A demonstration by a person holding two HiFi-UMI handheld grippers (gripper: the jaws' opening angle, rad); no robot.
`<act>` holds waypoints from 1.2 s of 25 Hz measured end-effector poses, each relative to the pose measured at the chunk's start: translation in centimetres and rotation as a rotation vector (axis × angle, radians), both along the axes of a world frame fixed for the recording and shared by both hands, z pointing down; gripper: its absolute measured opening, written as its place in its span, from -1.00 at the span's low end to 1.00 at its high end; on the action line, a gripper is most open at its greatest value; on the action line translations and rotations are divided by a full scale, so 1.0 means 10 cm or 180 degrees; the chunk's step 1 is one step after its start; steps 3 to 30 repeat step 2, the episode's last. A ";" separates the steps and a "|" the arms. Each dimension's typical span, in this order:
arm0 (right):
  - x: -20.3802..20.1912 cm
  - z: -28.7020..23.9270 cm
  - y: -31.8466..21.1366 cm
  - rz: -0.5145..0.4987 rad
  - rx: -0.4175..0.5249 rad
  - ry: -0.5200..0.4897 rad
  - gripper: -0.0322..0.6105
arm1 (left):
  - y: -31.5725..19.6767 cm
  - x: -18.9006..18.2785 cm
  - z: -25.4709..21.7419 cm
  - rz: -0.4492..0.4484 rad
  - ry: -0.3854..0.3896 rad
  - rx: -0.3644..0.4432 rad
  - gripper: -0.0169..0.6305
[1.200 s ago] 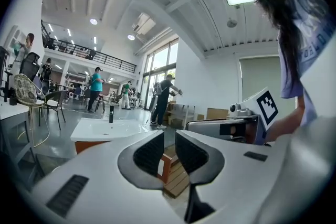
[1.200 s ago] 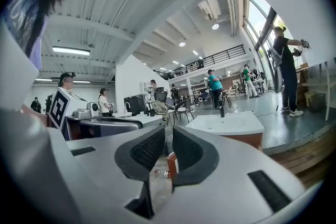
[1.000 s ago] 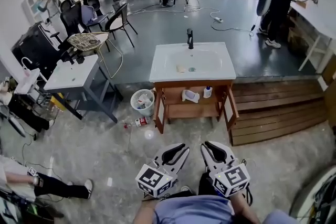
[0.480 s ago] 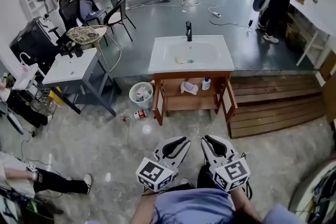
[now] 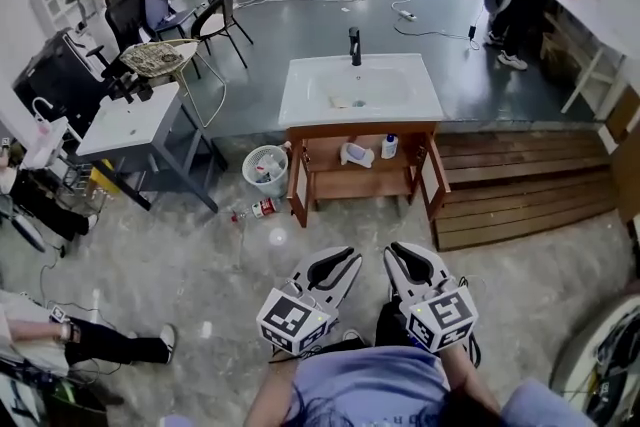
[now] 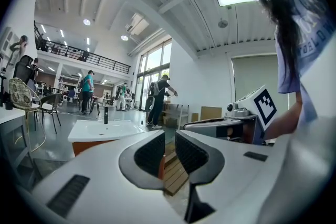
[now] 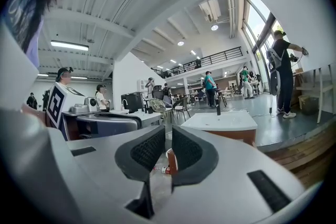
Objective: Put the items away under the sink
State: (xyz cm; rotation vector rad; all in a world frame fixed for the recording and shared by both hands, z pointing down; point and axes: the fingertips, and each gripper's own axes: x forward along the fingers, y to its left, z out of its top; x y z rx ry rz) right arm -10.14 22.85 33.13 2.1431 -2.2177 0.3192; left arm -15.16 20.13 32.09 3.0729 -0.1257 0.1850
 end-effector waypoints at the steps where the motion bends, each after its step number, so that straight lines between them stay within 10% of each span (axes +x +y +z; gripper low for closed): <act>1: 0.00 0.00 -0.01 0.0003 0.0004 0.0013 -0.74 | -0.01 -0.01 -0.01 -0.0001 0.0005 0.0014 -0.74; 30: 0.00 0.00 -0.01 0.0005 0.0008 0.0026 -0.74 | -0.02 -0.01 -0.01 -0.0001 0.0011 0.0028 -0.74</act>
